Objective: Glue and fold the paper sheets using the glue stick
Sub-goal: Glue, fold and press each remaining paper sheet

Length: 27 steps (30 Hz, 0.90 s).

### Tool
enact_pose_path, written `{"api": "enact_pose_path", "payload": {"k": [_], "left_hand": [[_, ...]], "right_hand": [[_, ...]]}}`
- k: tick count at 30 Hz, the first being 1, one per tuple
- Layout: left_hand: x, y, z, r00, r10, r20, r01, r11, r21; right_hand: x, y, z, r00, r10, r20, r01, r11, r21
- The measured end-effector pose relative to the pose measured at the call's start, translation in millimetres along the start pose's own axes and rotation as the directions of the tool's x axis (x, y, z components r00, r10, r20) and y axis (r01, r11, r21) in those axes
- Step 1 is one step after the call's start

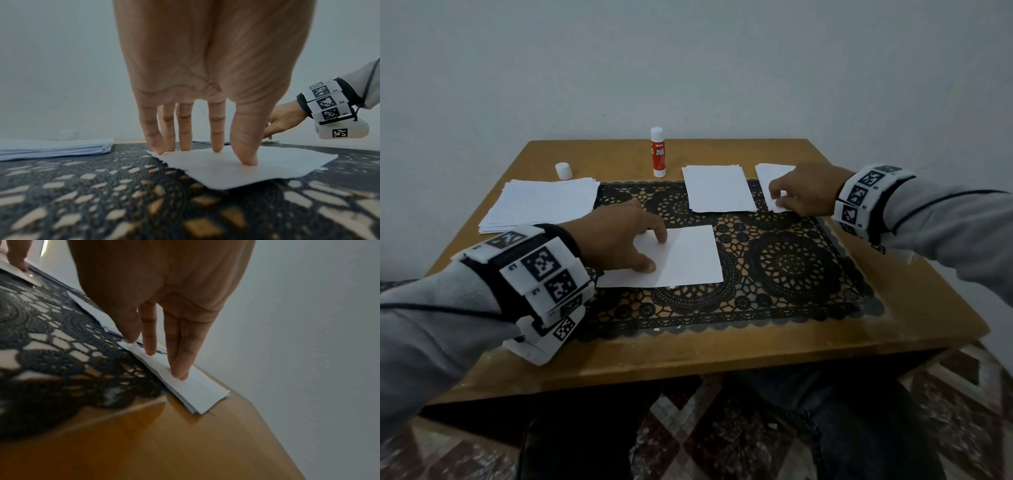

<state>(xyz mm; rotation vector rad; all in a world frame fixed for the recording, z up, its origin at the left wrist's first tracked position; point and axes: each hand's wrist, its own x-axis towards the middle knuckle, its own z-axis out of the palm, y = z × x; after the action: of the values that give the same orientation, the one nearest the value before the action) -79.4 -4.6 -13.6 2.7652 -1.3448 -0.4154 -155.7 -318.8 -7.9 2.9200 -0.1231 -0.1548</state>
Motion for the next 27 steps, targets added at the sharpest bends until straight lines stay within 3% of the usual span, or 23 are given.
{"api": "enact_pose_path", "payload": {"k": [6,10,14,16,20,27], "left_hand": [[0,0,0,1.0,0.004,-0.006,-0.004,1.0,0.005],[-1,0,0,1.0,0.002,-0.003,-0.002,1.0,-0.003],[1,0,0,1.0,0.001,-0.004,-0.001,1.0,0.004],[1,0,1,1.0,0.002,-0.004,-0.002,1.0,0.004],[1,0,1,1.0,0.002,-0.005,-0.002,1.0,-0.005],[-1,2,1,1.0,0.001,-0.007,-0.001,1.0,0.006]], "right_hand": [[6,-1,7,0.986,0.13,-0.103,-0.107,0.975,0.197],[9,4,2,0.961,0.274,-0.034,-0.24,0.89,0.388],[6,1,-1,0.947,0.32,0.001,-0.28,0.825,0.491],[7,0,-1,0.931,0.363,0.033,-0.319,0.769,0.554],[8,2,-5,0.884,0.439,0.161,-0.413,0.572,0.709],[0,14,-4,0.895,0.39,0.215,-0.375,0.398,0.837]]}}
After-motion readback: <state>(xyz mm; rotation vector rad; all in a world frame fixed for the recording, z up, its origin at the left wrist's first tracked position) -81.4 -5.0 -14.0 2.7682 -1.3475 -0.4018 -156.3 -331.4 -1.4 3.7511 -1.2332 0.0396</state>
